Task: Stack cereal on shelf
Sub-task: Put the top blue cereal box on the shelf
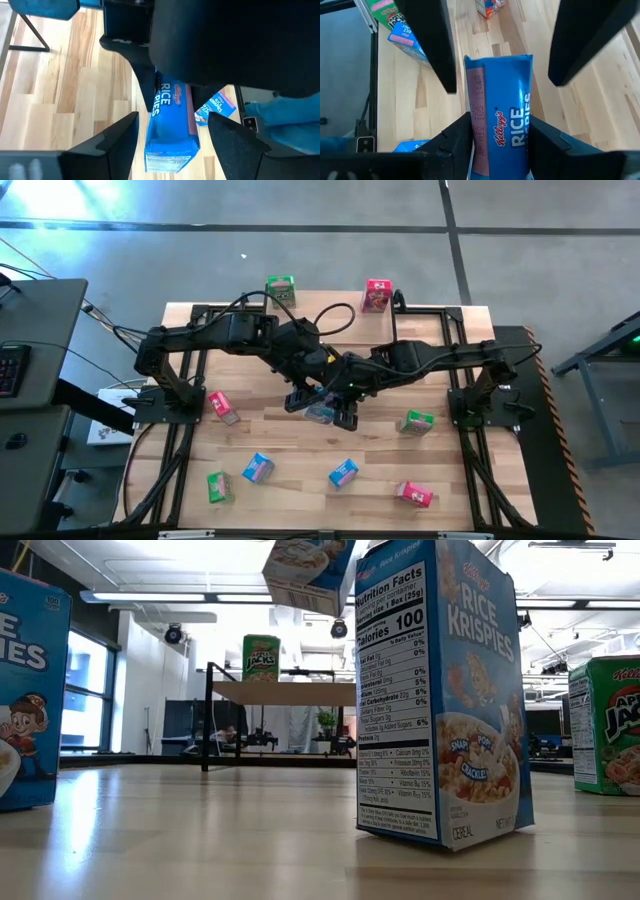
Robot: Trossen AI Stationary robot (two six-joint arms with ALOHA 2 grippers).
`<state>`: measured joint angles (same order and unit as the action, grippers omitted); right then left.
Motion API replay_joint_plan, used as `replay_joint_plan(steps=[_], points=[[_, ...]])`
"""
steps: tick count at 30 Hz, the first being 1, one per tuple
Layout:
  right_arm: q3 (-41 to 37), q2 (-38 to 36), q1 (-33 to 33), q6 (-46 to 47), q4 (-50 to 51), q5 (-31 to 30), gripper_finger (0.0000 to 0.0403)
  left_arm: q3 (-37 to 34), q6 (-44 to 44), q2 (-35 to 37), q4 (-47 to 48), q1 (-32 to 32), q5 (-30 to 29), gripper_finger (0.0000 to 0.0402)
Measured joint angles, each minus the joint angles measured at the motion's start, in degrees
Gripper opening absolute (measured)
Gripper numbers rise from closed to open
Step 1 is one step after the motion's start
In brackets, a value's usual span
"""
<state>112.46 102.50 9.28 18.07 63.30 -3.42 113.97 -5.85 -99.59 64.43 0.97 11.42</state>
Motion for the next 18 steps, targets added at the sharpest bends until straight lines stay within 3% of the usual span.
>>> replay_joint_plan(steps=[18], points=[[0.0, -0.6, -0.6, 0.2, -3.8, 0.2, 0.0149, 0.0, 1.2, 0.3, 3.1, 0.0, 0.1, 0.0230]])
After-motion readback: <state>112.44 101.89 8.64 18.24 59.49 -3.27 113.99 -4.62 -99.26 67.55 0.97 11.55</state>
